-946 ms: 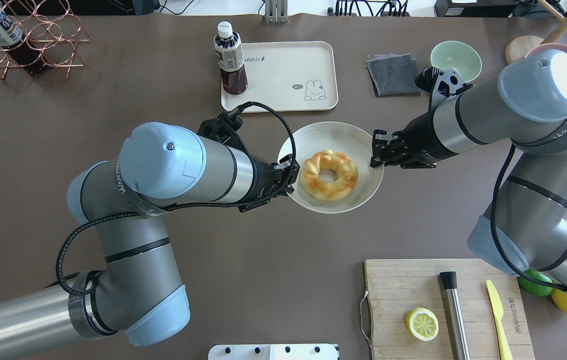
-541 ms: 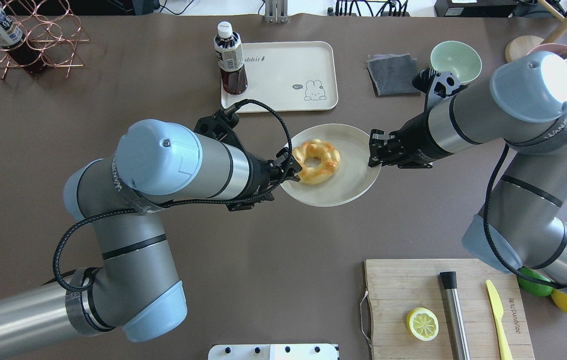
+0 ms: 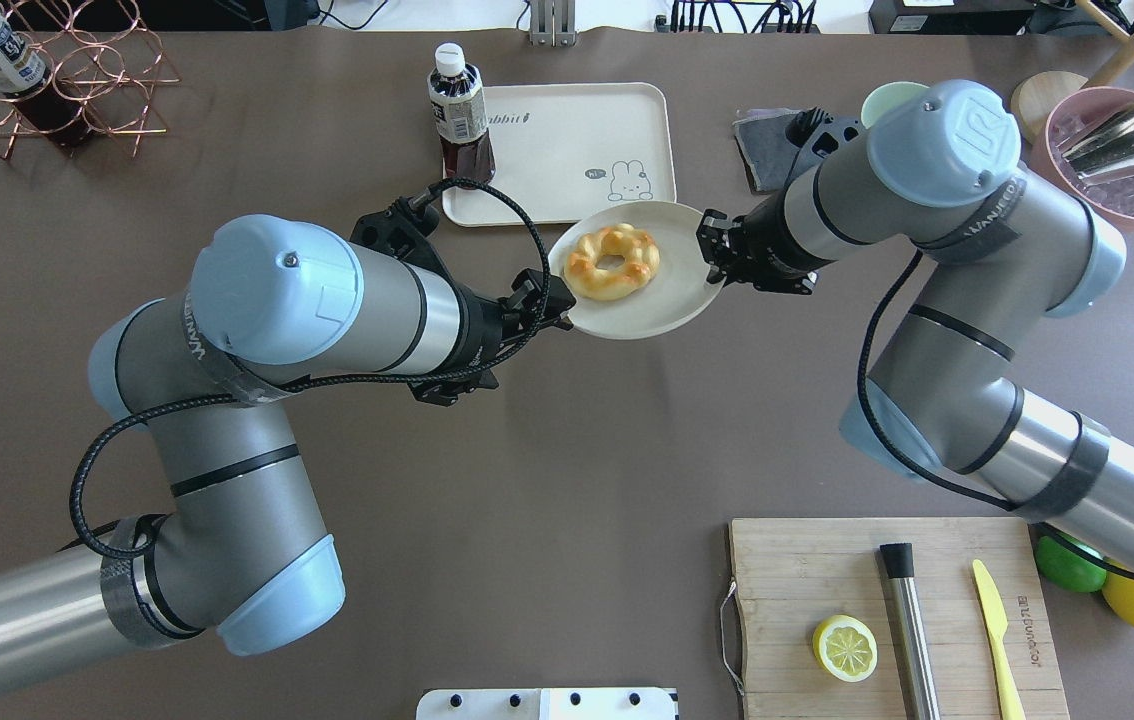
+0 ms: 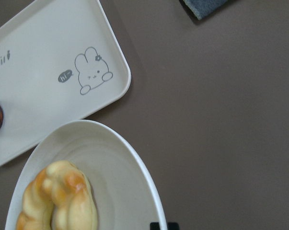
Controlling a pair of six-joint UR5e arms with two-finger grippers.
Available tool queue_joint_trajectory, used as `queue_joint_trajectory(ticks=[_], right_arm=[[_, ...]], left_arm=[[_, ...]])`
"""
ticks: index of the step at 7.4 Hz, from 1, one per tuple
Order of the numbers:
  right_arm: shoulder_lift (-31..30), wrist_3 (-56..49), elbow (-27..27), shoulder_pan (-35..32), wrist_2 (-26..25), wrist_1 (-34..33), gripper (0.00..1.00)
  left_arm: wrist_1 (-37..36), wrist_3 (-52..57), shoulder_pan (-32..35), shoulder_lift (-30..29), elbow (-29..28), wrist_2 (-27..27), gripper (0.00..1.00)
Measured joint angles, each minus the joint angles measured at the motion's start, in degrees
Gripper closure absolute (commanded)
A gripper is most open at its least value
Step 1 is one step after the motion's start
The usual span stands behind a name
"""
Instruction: Place donut on tray
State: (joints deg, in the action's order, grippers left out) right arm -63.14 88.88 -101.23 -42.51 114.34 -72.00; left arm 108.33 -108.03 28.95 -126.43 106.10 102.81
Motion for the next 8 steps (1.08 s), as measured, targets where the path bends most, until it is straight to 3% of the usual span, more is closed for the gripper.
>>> queue_joint_trajectory(ticks=[2,5,8], right_arm=[[8.35,8.60,11.29,-0.84,-5.67,0.48,1.00],[16.31,23.73,29.54,-1.13,-12.36,12.58,1.00],[22.77,31.85,41.12,-1.13,-16.47,15.35,1.00]], left_arm=[[-0.04,3.31,1.15,0.70,-0.14,0.00,0.03],[-0.17,5.49,2.82,1.31,-0.10,1.03,0.03],[-0.22,5.75,3.41,1.52,-0.14,2.07,0.03]])
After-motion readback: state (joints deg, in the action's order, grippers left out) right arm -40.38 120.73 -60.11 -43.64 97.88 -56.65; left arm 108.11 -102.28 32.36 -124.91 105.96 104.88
